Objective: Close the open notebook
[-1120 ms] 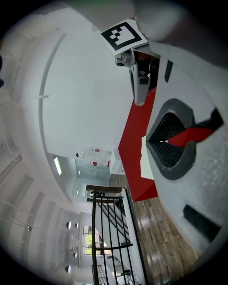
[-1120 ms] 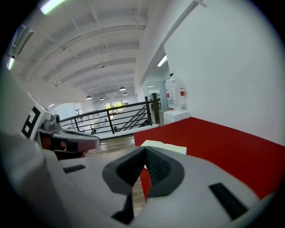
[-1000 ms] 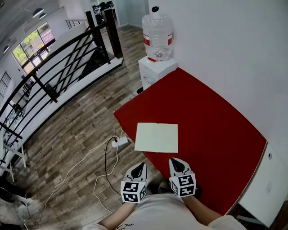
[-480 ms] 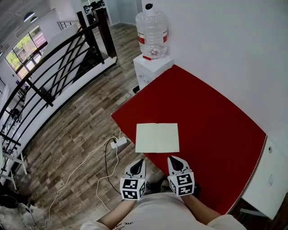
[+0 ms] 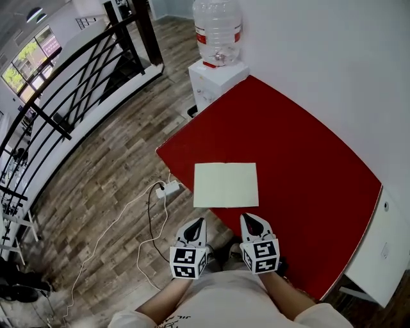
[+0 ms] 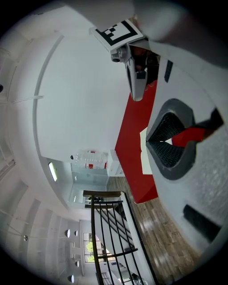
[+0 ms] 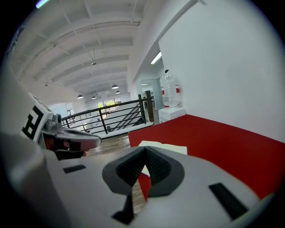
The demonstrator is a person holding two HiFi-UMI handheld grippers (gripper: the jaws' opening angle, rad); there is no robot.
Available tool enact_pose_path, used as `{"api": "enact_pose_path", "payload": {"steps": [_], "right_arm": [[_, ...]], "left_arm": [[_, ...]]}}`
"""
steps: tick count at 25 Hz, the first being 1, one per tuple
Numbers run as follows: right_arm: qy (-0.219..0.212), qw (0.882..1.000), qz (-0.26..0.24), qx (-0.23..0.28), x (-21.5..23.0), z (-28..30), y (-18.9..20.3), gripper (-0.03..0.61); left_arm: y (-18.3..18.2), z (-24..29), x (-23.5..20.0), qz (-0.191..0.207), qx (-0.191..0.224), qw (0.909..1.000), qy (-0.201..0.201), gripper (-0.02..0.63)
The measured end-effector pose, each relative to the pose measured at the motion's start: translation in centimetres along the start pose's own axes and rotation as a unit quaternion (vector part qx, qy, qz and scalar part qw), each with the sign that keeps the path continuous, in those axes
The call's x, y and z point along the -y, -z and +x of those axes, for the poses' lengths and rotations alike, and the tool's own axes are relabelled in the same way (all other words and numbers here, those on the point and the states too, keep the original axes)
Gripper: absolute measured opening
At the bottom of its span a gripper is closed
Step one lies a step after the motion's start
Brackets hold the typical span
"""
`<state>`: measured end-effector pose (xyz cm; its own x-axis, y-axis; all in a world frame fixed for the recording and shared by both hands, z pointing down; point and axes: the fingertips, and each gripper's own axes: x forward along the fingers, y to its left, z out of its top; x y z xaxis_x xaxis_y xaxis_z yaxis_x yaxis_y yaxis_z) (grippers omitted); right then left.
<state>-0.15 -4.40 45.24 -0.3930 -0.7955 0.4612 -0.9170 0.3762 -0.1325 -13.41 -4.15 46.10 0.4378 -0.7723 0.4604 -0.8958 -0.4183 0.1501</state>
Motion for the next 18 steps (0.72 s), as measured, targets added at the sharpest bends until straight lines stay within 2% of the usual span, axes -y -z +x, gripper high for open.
{"api": "enact_pose_path", "payload": {"steps": [10, 18], "right_arm": [[-0.001, 1.000, -0.003, -0.013, 0.7, 2.9, 1.2, 0.005], [0.001, 1.000, -0.007, -0.030, 1.3, 5.8, 3.9, 0.005]], "left_arm": [[2.5, 3.0, -2.1, -0.005, -0.031, 0.9995, -0.001, 0.006], [4.5, 5.4, -4.2, -0.015, -0.035, 0.9992, -0.011, 0.008]]}}
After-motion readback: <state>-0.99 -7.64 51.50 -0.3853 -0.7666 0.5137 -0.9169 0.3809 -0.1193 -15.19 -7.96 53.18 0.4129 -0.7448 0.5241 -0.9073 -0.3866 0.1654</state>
